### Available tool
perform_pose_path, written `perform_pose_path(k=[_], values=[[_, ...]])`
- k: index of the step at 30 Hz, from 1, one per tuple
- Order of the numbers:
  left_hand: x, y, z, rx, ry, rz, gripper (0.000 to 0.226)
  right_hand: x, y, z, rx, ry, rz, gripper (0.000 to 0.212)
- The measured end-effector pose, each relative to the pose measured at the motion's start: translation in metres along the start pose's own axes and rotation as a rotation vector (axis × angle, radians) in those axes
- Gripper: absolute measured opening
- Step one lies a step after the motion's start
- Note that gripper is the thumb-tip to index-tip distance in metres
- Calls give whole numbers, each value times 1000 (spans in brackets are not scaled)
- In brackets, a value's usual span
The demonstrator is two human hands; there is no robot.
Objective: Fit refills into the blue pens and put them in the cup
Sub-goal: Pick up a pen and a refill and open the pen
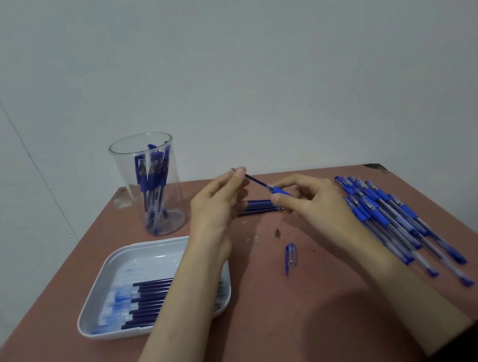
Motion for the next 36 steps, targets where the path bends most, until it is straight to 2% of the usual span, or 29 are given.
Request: perform_pose_path(k=[2,5,9,11,15,17,20,23,25,29,31,33,36], values=[[-3,-4,2,13,-19,-118,9,0,-3,1,12,-8,-25,7],[3,-3,1,12,31,-156,6,2,-6,0,16,-15,-42,7],[7,1,0,30,77,-73,28,3,-6,1,10,-10,-56,9],[7,3,1,24,90,-2,23,3,-5,0,8,-3,-45,9],[10,1,-5,21,70,-13,10,1,-1,0,-20,2,-56,10],[6,-10,-5,119,15,-41,11,0,-4,2,-10,2,-51,9],[-10,-45,-7,386,-85,-4,18,-2,-13,4,17,-16,-32,8],[-6,-87,-11,624,-79,280,24,-8,-19,7,30,-70,-41,7],[16,-100,1,666,-7,596,24,-13,-20,7,36,-104,-34,5],[55,-61,51,491,269,1335,26,-19,-23,8,48,-149,-38,5],[55,-32,69,423,352,1579,22,-21,-26,9,54,-167,-55,5],[50,-13,82,395,381,1670,18,-20,-26,10,50,-164,-69,7],[46,-1,92,389,395,1650,19,-17,-22,10,40,-135,-94,5]])
Point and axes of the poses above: each hand's wrist, its own z-axis towards the middle knuckle, its own x-axis out of the palm, y = z × x, the point moved 10 cm from there along z, towards the middle knuckle, and after that the axes turned 7 degrees about -z, right-handed, at the moved point
